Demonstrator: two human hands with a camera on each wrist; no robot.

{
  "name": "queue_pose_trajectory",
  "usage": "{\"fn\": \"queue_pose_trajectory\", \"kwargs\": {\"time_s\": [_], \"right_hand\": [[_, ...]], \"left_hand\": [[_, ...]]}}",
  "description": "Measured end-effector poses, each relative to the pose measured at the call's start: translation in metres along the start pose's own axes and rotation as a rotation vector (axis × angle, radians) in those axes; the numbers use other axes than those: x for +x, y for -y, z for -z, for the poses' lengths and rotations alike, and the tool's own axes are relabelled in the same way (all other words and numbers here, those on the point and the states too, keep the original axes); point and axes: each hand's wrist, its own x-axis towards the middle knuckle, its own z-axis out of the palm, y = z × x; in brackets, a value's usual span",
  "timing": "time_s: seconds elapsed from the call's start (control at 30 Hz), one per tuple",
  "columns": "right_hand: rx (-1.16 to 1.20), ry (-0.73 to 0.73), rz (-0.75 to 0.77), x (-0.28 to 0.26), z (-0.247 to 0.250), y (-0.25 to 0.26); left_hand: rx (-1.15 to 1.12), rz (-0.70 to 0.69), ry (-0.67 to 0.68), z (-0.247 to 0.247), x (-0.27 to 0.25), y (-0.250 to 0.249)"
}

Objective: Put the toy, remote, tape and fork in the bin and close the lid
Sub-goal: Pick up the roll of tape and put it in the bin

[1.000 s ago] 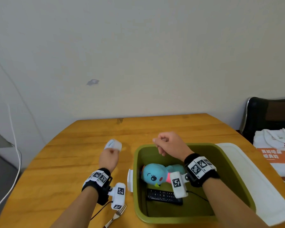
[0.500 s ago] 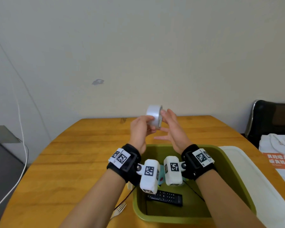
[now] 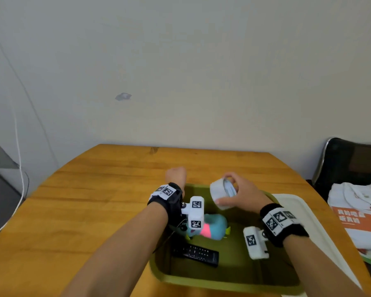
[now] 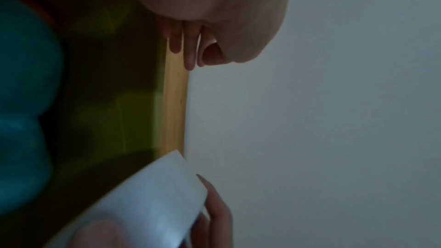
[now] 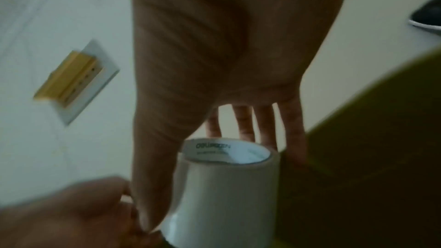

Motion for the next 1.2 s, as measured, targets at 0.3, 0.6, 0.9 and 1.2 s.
{"fn": "queue_pose_trajectory", "kwargs": {"time_s": [0.3,0.6,0.9,1.2], "right_hand": [[-0.792,0.492,0.244,-0.013,-0.024,-0.030],[-1.050,0.554,-0.005,0.001,-0.071,-0.058],[-1.076,0.478,-0.221,0.014,-0.096,-0.089],[-1.100,0.497,-0.158,0.020,-0.081,-0.068]], "left_hand": [[0.788,-0.145,0.027,-0.025,0.019,0.031],[0.832,-0.159,0.035,-0.024,0.025,0.036],[0.762,-0.219,0.065,-0.019,0.025,0.042],[0.244,-0.102,0.234,0.001,0.016,0.018]]}}
